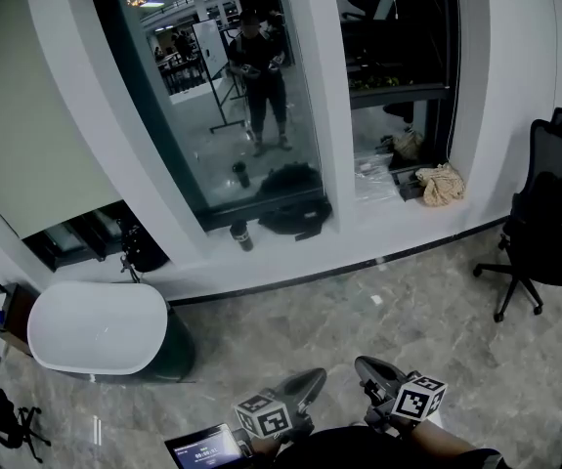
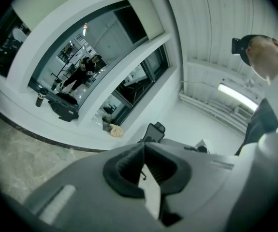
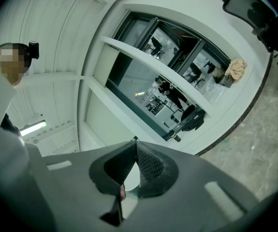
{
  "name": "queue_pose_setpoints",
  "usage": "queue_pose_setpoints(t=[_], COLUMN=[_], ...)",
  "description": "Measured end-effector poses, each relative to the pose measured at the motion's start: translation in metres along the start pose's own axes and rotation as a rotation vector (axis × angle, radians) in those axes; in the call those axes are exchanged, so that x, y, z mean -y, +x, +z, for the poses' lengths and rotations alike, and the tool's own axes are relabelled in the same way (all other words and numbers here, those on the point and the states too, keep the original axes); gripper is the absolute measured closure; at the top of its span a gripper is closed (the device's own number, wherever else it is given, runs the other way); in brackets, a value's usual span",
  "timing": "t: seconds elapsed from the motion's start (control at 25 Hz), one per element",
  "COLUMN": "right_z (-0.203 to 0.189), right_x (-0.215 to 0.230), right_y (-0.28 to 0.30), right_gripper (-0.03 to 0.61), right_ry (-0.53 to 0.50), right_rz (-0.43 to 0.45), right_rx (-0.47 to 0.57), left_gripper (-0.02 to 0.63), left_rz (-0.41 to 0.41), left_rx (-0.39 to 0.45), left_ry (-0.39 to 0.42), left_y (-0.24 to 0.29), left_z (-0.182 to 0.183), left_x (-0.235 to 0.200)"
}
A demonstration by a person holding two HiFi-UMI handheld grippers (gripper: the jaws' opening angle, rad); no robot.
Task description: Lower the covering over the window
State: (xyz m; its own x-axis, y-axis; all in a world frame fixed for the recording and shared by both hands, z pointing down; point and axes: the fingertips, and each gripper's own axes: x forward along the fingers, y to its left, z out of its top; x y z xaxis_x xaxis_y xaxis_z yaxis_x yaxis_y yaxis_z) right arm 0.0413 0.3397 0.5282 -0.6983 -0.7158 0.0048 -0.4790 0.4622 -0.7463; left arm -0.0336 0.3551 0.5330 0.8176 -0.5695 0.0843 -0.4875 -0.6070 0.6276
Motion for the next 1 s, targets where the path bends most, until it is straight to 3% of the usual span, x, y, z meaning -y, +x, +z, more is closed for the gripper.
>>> queue_pose_setpoints(t=[0.16, 0.4, 0.68, 0.88, 1.0], right_z=[0.012, 0.027, 0.083, 0.124, 0.138], right_x=[0.015, 0.041, 0.097, 0.108, 0.118], right_y=[0.01, 0.057, 0.142, 0.219, 0.255], right_gripper=[0.571, 0.571, 0.571, 0.571, 0.571], right_ry=[0.01, 0.021, 0.004, -0.041, -0.033], right_rz=[0.022, 0.045, -0.052, -0.071, -0.086], right_rx=[-0.016, -0.043, 0.042, 0.086, 0.101], left_gripper=[0.614, 0.614, 0.614, 0.614, 0.614], left_rz=[-0.014, 0.055, -0.036, -0.132, -0.142], left_rx=[0.006, 0.0, -0.033, -0.056, -0.057], left_ry=[-0.002, -0.014, -0.025, 0.023, 0.01], left_y=[0.02, 0.041, 0.103, 0.137, 0.15], left_z=[0.004, 0.041, 0.109, 0.173, 0.193], left_x=[-0.003, -0.047, -0.139, -0.193, -0.227])
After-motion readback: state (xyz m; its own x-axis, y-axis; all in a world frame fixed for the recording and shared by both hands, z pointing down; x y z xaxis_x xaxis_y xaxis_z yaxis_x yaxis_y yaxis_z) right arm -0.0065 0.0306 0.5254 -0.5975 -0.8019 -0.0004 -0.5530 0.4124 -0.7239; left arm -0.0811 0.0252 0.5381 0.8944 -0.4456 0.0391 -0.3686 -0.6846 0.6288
